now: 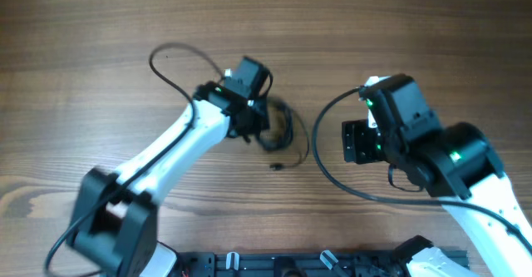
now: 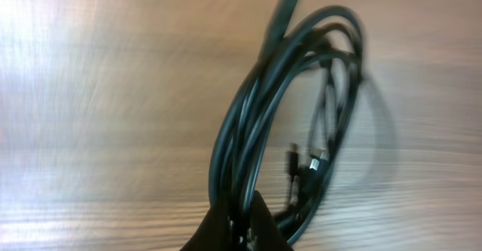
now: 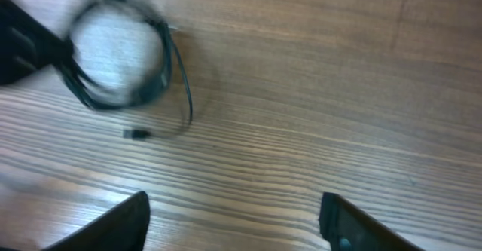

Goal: Untangle cables

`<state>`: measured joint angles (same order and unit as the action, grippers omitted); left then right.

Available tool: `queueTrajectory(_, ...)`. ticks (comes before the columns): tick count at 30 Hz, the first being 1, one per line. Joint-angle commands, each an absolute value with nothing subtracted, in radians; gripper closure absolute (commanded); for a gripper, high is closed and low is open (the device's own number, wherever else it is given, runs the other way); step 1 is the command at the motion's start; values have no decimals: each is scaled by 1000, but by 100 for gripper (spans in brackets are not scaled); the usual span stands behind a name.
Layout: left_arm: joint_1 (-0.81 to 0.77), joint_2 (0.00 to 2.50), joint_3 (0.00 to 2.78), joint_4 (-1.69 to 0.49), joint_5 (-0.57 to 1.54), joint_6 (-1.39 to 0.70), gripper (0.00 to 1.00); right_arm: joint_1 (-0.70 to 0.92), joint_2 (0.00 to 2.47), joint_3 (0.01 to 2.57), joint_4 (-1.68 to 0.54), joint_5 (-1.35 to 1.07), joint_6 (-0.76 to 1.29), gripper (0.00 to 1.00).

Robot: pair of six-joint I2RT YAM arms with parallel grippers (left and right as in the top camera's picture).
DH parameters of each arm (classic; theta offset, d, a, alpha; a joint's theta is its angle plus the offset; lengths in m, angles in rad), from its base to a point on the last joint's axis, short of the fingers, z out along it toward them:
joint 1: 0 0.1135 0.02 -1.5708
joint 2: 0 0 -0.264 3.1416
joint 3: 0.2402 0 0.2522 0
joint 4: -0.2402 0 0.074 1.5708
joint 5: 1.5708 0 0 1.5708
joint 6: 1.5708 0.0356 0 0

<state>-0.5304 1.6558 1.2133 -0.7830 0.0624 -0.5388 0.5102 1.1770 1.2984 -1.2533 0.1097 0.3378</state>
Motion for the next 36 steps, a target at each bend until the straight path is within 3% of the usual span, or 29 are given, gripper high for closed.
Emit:
queueTrajectory(1,-537,1508,1317,-774,122,-389,96,510,1220,1300,-1266,13,267,33)
queueTrajectory(5,-519,1430,1318,-748,96,-370,94,511,1224,1301,-1263,-287,-2,31)
queueTrajectory(10,-499,1398,1318,-745,130,-324,96,511,1223,1301,-1177,-200,-25,31)
queueTrajectory(18,-499,1346,1318,-722,499,-91,96,511,1223,1301,-888,-73,29,27)
queueTrajectory(25,-499,1237,1318,-718,534,-52,96,511,1223,1301,-899,59,43,28)
queueTrajectory(29,-499,1190,1318,-702,534,-52,96,511,1223,1301,-937,292,241,29)
queueTrajectory(31,-499,1174,1318,-698,535,-52,96,511,1223,1301,-943,350,293,34)
queueTrajectory(32,-499,1163,1318,-698,535,-52,96,511,1223,1301,-942,359,299,44)
queueTrajectory(34,-499,1149,1318,-699,535,-52,96,511,1223,1301,-943,364,310,94)
queueTrajectory(36,-499,1132,1318,-699,535,-52,96,511,1223,1300,-953,412,365,96)
